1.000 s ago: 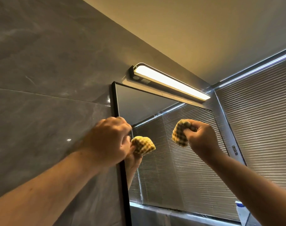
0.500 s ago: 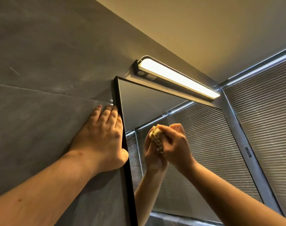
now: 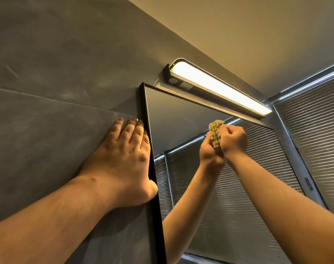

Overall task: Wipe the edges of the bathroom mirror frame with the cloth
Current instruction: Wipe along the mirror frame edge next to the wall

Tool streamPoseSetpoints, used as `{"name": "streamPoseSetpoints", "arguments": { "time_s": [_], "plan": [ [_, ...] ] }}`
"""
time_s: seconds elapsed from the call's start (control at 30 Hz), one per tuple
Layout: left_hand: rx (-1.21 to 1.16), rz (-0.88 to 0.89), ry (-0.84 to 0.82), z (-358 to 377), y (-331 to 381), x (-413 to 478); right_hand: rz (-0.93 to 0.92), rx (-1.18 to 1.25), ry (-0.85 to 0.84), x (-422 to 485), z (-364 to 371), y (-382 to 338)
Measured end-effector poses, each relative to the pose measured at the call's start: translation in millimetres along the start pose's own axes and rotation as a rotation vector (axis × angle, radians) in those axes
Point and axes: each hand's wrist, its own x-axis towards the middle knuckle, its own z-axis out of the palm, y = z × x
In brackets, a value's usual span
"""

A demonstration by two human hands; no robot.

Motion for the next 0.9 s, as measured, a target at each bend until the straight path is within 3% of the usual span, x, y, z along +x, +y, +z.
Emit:
{"name": "streamPoseSetpoints", "arguments": {
  "time_s": [0.23,0.37,0.73,0.9],
  "plan": [
    [-0.009,0.007,-0.007,1,-1,0,-0.418,0.137,-0.21,-65,-3,-52],
    [-0.01,0.025,-0.012,1,-3,0,-0.577,0.146,-0.218,-88,-6,-64],
    [0.036,0.132,0.006,-3,-33,6,-0.227,-0.011,-0.165,2,12,-38],
    [0.051,0.108,0.003,6,-30,10,-0.363,0.05,-0.221,-23,7,-48]
  ]
}}
